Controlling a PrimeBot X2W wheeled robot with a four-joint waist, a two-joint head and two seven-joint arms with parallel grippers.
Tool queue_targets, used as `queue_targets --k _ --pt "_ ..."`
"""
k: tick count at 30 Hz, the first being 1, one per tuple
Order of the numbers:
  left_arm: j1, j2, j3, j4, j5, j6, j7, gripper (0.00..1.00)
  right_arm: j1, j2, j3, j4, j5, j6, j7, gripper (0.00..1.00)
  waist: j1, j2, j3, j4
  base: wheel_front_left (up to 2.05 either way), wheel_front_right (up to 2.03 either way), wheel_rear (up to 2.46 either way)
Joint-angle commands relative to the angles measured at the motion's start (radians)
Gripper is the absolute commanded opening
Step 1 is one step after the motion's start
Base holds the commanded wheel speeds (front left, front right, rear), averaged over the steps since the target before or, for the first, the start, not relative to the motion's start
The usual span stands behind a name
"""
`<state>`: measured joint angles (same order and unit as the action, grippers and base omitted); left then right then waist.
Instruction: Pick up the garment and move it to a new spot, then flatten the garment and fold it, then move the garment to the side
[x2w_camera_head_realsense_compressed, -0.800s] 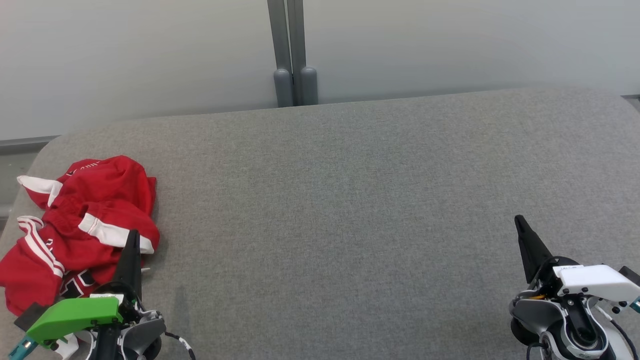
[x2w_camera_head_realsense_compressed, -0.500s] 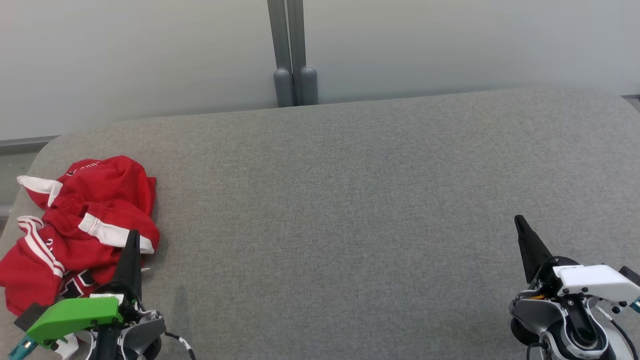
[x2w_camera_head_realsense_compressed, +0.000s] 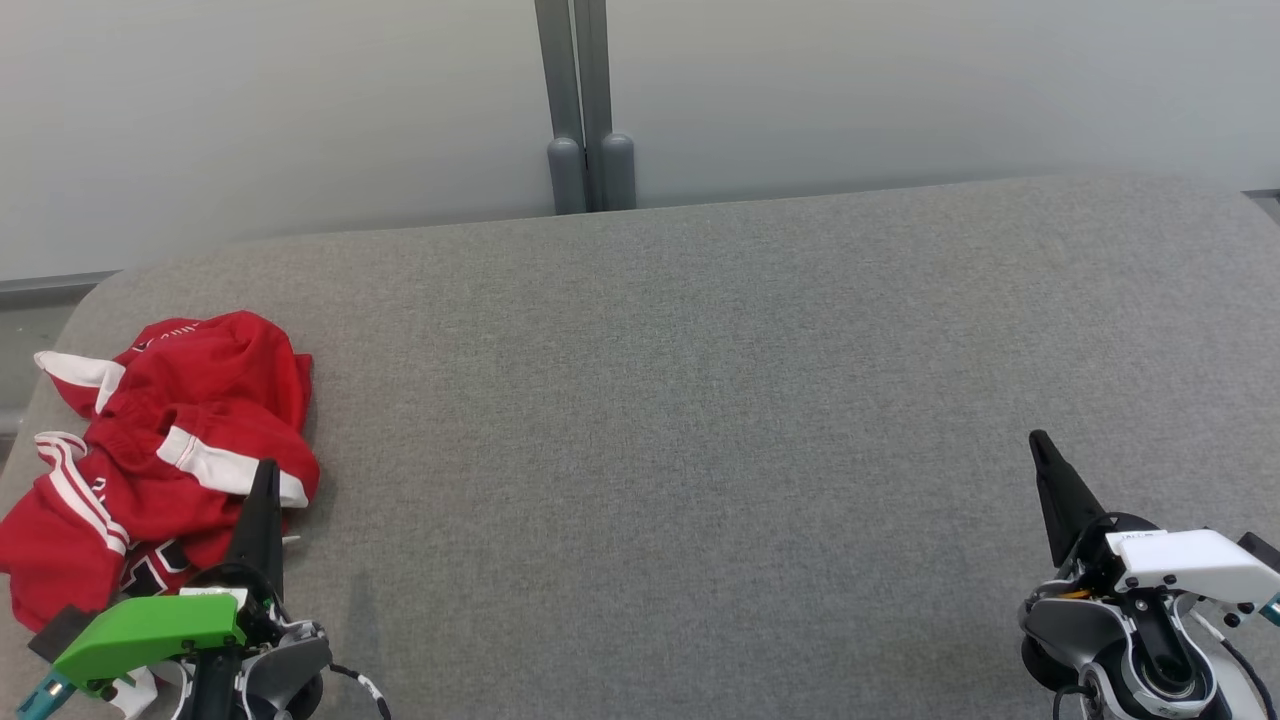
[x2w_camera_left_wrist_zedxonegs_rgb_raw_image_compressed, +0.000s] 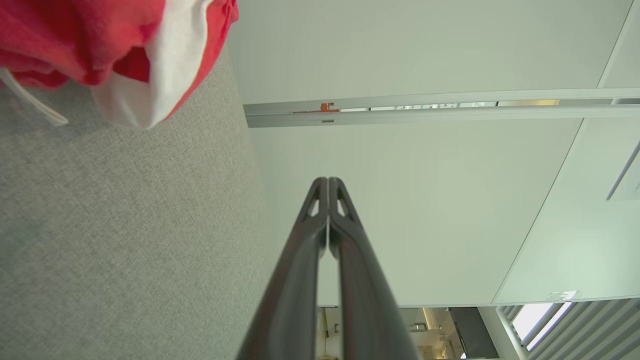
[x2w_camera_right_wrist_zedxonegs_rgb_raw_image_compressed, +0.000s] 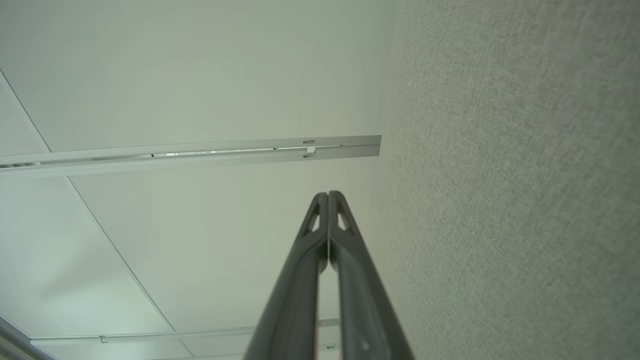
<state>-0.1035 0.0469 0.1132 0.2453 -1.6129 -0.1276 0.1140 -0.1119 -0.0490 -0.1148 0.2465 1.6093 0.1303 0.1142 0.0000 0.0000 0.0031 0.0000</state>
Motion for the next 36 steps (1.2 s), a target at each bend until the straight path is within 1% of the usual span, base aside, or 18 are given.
queue_targets --k 1,4,5,8,16,20,29,36 --pt "-0.011 0.007 0.002 -0.001 0.000 -0.007 0.003 0.00 0.009 -0.001 -0.001 -0.005 0.007 0.001 0.002 0.00 0.0000 0.0000 0.000 0.000 0.00 0.00 0.00" --pt "-0.011 0.007 0.002 -0.001 0.000 -0.007 0.003 0.00 0.009 -0.001 -0.001 -0.005 0.007 0.001 0.002 0.00 0.0000 0.0000 0.000 0.000 0.00 0.00 0.00" --pt "0.001 0.000 0.000 0.002 0.000 0.000 -0.001 1.00 0.001 0.000 0.001 0.003 0.000 0.000 0.000 1.00 0.0000 0.0000 0.000 0.000 0.00 0.00 0.00" --pt "0.022 -0.007 -0.003 0.028 0.000 0.002 -0.001 1.00 0.016 0.007 0.003 0.026 -0.001 0.000 0.000 1.00 0.0000 0.0000 0.000 0.000 0.00 0.00 0.00" --pt "0.025 -0.005 -0.019 -0.004 0.000 0.001 -0.042 1.00 0.007 0.006 0.044 -0.004 0.021 0.000 -0.039 1.00 0.0000 0.0000 0.001 0.001 0.00 0.00 0.00" --pt "0.025 -0.005 -0.019 -0.025 0.015 0.001 -0.062 1.00 0.001 0.006 0.058 -0.021 0.009 0.000 -0.060 1.00 0.0000 0.0000 0.002 0.001 0.00 0.00 0.00" --pt "0.024 -0.003 -0.022 -0.062 0.148 0.000 -0.102 1.00 -0.011 0.004 0.076 -0.071 -0.072 0.000 -0.102 1.00 0.0000 0.0000 0.004 0.001 0.00 0.00 0.00" --pt "0.023 -0.002 -0.020 -0.080 0.280 0.000 -0.130 1.00 -0.019 0.004 0.102 -0.091 -0.188 0.000 -0.130 1.00 0.0000 0.0000 0.007 0.001 0.00 0.00 0.00"
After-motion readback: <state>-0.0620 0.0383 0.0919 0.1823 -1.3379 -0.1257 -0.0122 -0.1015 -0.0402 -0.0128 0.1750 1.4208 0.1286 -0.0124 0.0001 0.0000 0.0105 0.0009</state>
